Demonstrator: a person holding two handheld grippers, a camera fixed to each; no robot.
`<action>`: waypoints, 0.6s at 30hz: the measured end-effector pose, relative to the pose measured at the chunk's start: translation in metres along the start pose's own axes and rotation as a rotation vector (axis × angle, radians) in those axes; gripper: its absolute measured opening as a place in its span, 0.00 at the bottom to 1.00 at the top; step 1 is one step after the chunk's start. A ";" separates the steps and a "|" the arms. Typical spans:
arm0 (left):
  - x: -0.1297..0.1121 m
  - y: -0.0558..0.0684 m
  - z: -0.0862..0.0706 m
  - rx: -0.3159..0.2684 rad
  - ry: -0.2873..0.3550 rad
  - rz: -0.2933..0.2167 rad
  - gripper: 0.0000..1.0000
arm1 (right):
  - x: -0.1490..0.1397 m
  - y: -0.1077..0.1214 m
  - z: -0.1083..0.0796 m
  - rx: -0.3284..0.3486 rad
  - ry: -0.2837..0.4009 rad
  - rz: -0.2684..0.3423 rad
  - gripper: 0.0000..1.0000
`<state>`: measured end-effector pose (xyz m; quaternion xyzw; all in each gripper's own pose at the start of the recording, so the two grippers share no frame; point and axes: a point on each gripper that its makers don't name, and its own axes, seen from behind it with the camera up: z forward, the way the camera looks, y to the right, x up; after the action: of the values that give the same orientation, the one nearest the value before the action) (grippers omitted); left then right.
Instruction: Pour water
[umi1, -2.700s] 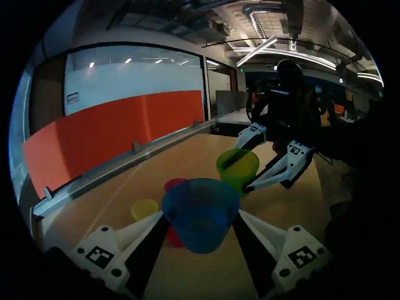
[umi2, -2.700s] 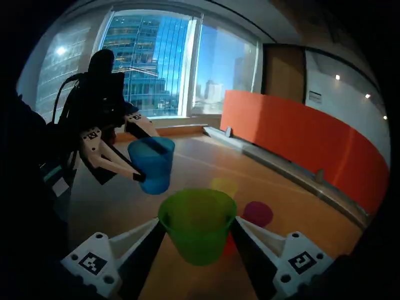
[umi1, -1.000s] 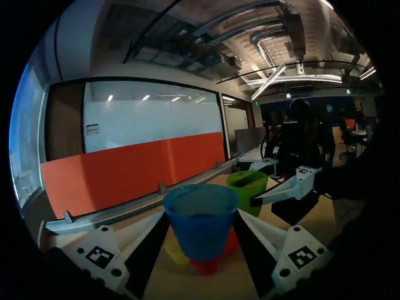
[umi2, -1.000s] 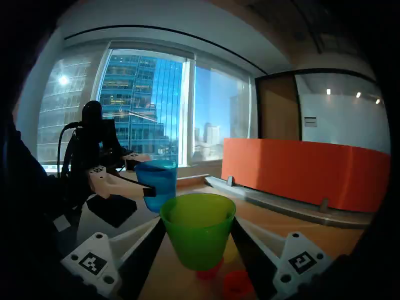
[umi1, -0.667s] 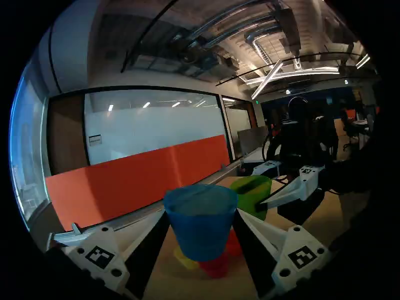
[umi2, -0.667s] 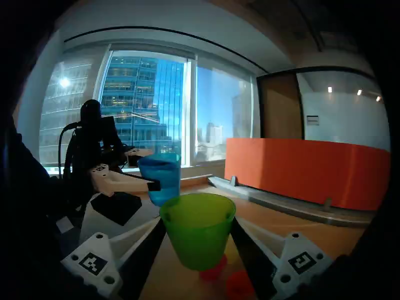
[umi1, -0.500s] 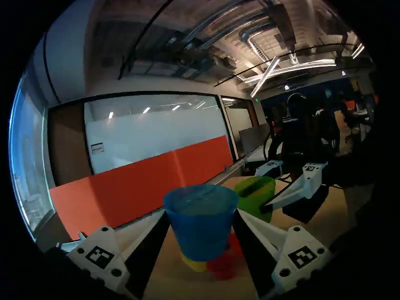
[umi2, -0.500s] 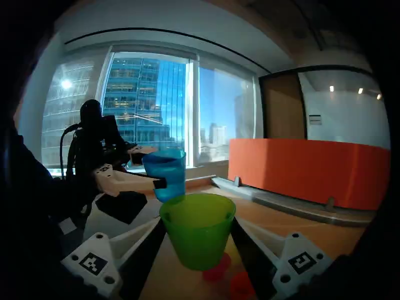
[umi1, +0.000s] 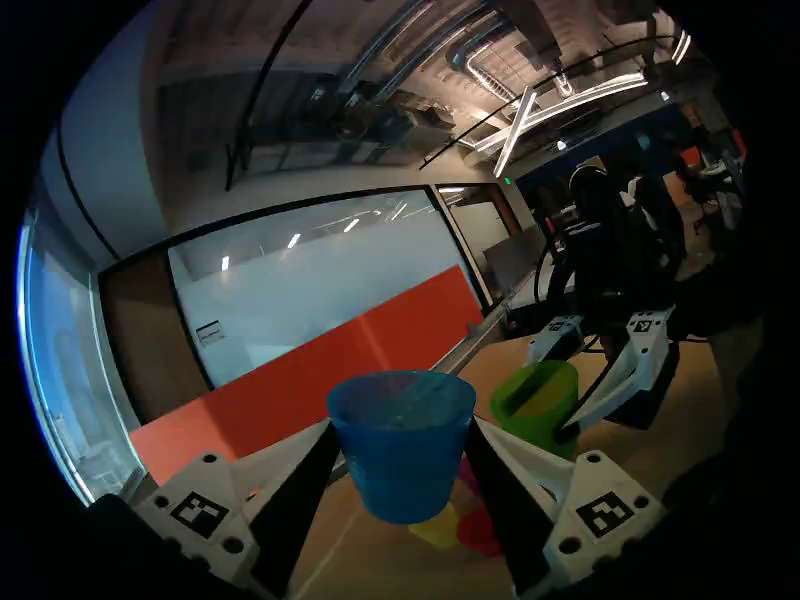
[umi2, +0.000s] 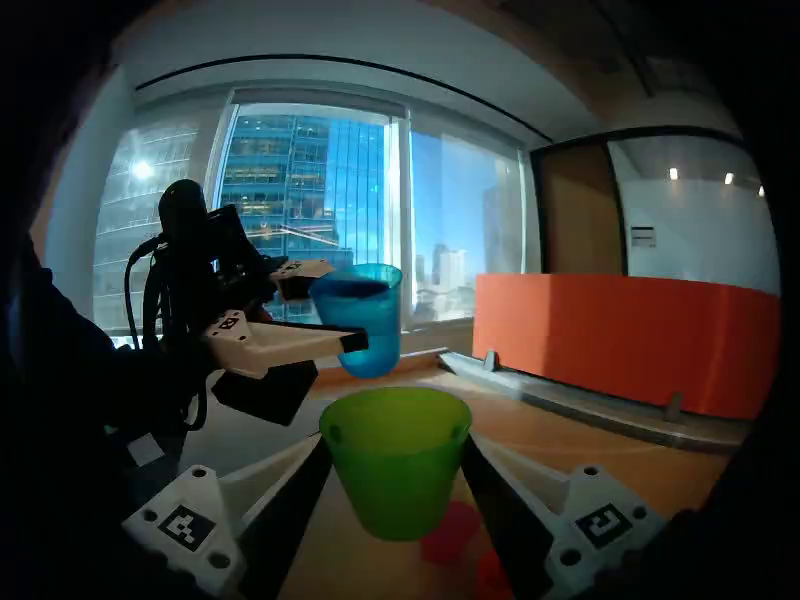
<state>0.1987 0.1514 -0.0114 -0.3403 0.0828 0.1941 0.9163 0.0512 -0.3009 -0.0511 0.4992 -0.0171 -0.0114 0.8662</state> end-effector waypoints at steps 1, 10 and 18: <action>0.001 -0.001 0.000 0.003 0.000 0.011 0.84 | 0.000 -0.001 0.000 0.004 0.000 0.001 0.89; 0.014 -0.005 0.002 0.019 0.002 0.122 0.84 | -0.003 -0.011 0.004 0.033 -0.001 0.002 0.89; 0.029 -0.006 0.001 0.029 0.006 0.227 0.84 | -0.008 -0.019 0.008 0.056 -0.007 0.000 0.89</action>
<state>0.2279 0.1567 -0.0148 -0.3161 0.1261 0.2943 0.8931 0.0430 -0.3168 -0.0638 0.5234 -0.0204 -0.0123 0.8518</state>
